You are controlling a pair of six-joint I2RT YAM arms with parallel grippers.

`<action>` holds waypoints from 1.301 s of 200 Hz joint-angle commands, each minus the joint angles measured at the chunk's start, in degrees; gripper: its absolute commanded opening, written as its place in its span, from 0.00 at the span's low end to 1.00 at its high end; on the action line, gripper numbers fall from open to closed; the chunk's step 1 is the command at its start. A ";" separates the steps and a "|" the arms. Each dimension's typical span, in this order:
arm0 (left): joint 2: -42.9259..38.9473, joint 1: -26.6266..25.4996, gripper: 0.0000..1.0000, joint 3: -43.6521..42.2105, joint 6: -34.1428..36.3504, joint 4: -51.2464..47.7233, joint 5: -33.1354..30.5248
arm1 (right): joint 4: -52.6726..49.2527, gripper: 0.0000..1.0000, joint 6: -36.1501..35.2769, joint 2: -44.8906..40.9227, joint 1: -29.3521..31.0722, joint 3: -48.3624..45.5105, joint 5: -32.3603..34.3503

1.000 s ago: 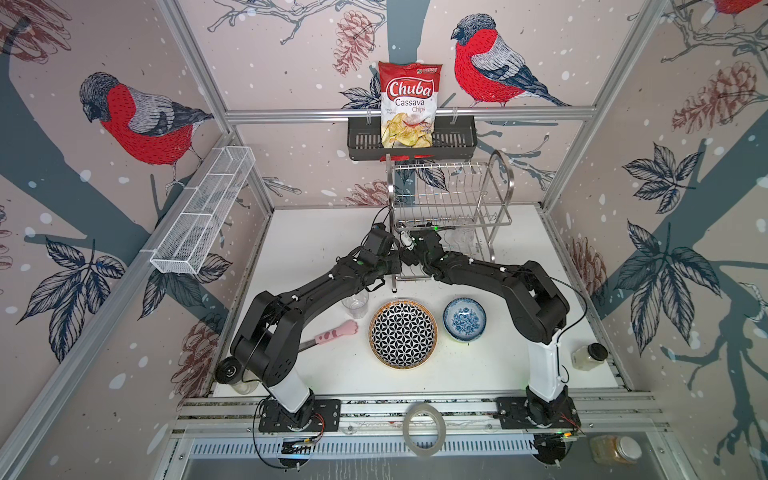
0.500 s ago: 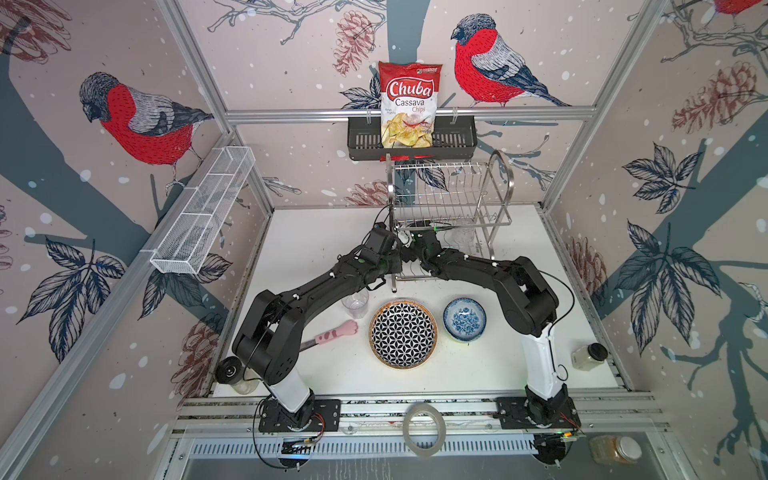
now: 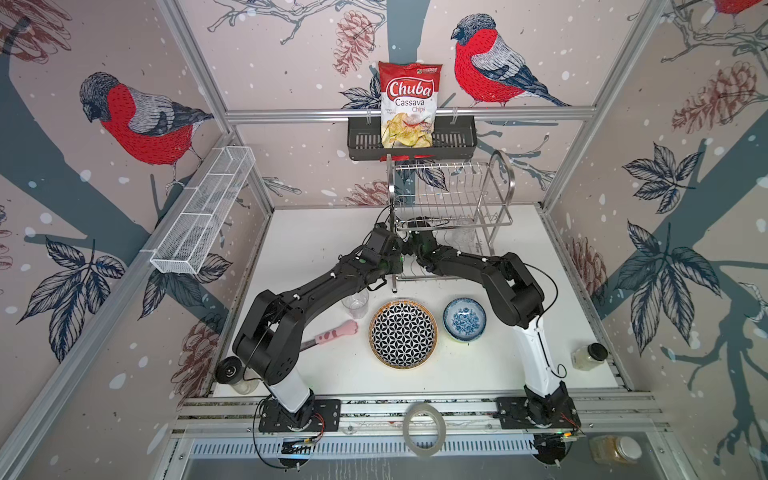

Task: Unload the mixed dishes from the dish rack
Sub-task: 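Close the right gripper on another clear glass in the rack's lower tier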

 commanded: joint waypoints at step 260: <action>0.09 -0.33 0.12 1.44 1.18 0.08 1.68 | -0.02 0.23 34.19 -19.54 -3.97 -16.52 -9.44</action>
